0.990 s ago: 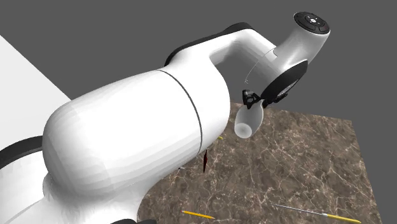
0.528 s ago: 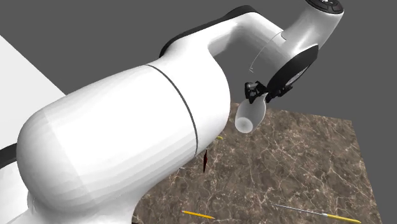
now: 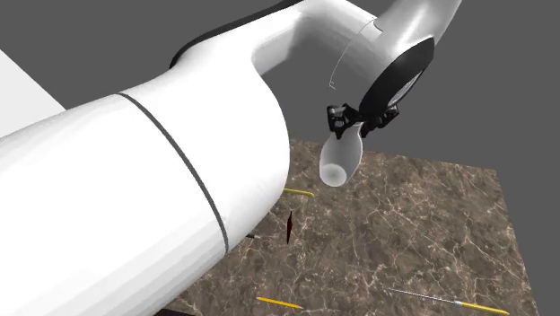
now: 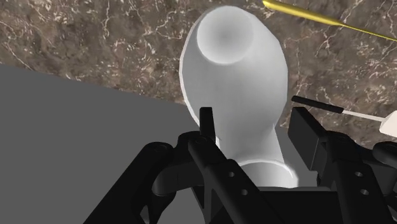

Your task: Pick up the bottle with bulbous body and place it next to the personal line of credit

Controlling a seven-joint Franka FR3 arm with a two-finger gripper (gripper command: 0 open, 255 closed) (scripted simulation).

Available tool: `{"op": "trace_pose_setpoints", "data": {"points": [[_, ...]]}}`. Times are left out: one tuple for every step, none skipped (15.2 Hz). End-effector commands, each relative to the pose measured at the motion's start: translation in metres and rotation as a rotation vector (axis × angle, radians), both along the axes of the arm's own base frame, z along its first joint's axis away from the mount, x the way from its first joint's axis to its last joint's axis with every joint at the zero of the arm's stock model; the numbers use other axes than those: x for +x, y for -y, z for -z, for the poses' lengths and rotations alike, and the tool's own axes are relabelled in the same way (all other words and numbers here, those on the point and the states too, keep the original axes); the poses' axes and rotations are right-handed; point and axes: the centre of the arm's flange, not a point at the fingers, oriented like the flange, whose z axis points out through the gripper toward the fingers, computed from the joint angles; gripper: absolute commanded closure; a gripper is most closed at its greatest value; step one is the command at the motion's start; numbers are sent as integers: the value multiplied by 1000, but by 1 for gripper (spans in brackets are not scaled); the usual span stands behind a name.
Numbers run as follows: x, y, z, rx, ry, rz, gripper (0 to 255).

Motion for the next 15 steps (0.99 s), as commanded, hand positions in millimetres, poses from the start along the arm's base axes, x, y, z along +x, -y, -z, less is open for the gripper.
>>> {"op": "trace_pose_setpoints", "data": {"points": [[-8,-25,-9,-1,1,0,255],[-11,-37,-13,-1,1,0,255],[-15,-49,-18,-1,1,0,255],[-18,-61,-22,-1,1,0,255],[-21,-73,-27,-1,1,0,255],[-24,-85,-31,-1,1,0,255],[-27,-97,-36,-1,1,0,255],[-30,-109,-40,-1,1,0,255],[-33,-121,-45,-1,1,0,255],[-36,-133,-49,-1,1,0,255],[-39,-145,-54,-1,1,0,255],[-42,-157,-58,-1,1,0,255],[-46,-169,-63,-1,1,0,255],[-49,-181,-67,-1,1,0,255],[-52,-193,-72,-1,1,0,255]]}}
